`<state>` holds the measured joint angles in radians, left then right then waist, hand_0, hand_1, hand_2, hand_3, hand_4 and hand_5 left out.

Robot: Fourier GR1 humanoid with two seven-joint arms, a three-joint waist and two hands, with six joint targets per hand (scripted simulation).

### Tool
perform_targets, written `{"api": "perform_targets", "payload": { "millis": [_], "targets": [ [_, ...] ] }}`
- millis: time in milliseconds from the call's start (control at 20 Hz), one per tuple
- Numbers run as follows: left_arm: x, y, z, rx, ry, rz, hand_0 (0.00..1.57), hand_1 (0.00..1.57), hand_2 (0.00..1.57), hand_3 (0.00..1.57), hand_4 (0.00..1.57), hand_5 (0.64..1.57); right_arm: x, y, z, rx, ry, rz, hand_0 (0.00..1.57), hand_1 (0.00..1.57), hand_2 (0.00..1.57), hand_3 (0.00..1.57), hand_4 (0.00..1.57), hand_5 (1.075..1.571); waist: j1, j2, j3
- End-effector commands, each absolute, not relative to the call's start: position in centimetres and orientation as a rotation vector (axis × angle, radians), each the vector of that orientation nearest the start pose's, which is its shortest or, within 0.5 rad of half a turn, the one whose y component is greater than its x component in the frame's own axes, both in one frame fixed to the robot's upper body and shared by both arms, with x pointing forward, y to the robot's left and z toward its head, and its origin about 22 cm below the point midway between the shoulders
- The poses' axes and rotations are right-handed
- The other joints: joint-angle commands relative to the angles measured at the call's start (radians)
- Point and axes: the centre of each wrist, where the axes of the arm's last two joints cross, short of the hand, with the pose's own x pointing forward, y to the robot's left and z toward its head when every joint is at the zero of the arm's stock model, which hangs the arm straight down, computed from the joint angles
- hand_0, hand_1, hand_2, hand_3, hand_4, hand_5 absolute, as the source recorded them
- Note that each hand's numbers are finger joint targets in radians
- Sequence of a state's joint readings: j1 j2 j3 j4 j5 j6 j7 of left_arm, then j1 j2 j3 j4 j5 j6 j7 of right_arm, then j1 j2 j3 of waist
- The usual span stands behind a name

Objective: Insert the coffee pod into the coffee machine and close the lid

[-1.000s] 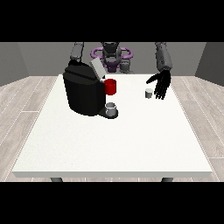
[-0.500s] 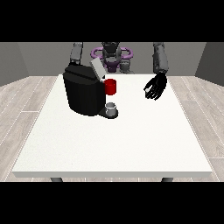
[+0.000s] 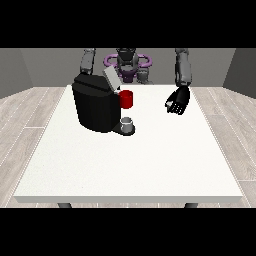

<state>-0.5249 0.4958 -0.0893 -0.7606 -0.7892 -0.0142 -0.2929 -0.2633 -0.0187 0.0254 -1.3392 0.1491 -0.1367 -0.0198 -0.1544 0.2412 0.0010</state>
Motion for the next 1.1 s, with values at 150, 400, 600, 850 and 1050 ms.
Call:
{"api": "perform_targets", "payload": {
  "millis": [150, 400, 600, 850, 1050],
  "targets": [
    [35.5, 34.9, -0.5, 0.714, -1.154, -1.266, 0.79, 0.79, 0.98, 0.87, 0.4, 1.571, 29.1, -19.1, -0.4, -0.148, -1.537, 0.112, 0.0, 0.0, 0.0, 0.0, 0.0, 1.571, 0.001, -0.069, -0.0013],
    [36.2, 36.2, 0.6, 0.759, -1.268, -1.25, 1.15, 1.15, 1.26, 1.16, 0.47, 1.571, 30.1, -20.3, 0.8, -0.236, -1.563, 0.174, 0.0, 0.0, 0.0, 0.0, 0.0, 1.571, -0.008, -0.018, -0.0018],
    [38.3, 32.1, 3.1, 0.596, -1.406, -1.216, 1.42, 1.42, 1.4, 1.33, 0.49, 1.571, 29.3, -22.1, -3.4, -0.301, -1.513, 0.131, 0.0, 0.0, 0.0, 0.0, 0.0, 1.571, 0.057, -0.07, -0.0008],
    [38.6, 30.2, 2.0, 0.518, -1.326, -1.201, 1.42, 1.42, 1.41, 1.33, 0.52, 1.571, 28.6, -19.4, -3.8, -0.265, -1.456, 0.152, 0.0, 0.0, 0.0, 0.0, 0.0, 1.571, 0.032, -0.144, -0.0011],
    [40.3, 28.8, 6.2, 0.425, -1.309, -1.306, 1.37, 1.37, 1.38, 1.33, 0.5, 1.571, 29.7, -21.8, -4.4, -0.3, -1.394, 0.126, 0.0, 0.0, 0.0, 0.0, 0.0, 1.571, 0.093, -0.217, -0.0006]
  ]
}}
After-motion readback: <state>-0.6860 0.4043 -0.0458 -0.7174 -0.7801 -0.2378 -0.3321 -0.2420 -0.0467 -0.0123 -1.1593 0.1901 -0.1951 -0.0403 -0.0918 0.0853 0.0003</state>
